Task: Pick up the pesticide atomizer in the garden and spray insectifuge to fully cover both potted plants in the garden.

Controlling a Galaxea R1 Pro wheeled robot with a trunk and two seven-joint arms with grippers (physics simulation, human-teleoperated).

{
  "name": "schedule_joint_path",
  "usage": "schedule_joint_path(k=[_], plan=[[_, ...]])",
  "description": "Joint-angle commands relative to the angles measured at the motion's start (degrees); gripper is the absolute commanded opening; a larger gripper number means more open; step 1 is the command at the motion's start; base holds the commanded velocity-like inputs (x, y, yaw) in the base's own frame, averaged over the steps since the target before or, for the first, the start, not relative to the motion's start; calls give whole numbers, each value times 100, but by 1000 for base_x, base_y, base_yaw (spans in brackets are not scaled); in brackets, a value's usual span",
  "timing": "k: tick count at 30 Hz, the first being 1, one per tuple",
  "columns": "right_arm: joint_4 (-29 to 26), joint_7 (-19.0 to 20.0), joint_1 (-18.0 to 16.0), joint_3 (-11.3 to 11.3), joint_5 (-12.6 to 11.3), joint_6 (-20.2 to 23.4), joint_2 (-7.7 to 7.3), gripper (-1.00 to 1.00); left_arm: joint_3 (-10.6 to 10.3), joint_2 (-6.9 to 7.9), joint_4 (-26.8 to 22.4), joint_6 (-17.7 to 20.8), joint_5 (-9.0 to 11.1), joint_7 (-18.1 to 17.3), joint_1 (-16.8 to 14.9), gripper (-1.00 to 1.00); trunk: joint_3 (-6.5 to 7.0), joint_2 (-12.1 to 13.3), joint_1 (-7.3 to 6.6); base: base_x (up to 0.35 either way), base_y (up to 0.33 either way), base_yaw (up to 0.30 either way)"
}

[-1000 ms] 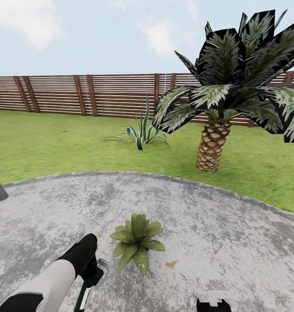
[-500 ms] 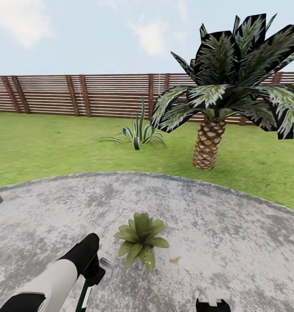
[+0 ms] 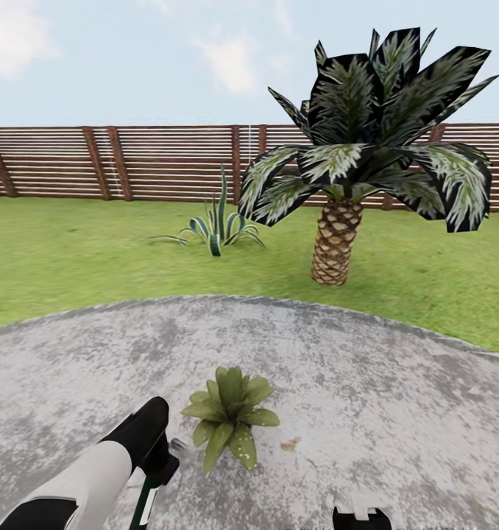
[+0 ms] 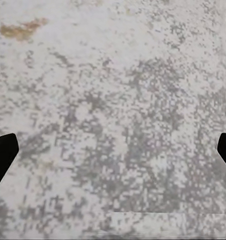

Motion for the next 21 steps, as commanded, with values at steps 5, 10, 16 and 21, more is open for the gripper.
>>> schedule_joint_path(k=[5,10,16,21], plan=[[8,-40,-5,32,18,-4,-1,100,-21,18,-36,-9,-80,-45,24,-100,-5,-2,-1,0,0,-264],[12,-40,-5,32,22,-4,1,100,9,93,-114,-674,-94,35,487,-100,-5,-2,-1,0,0,-123],[16,-23,-5,32,40,-1,-30,100,311,184,-210,-1057,-6,520,708,-100,-5,-2,-1,-7,15,-5],[16,-14,-5,32,44,3,-28,100,738,195,-405,-1430,20,529,711,-100,-5,-2,-1,-41,219,0]])
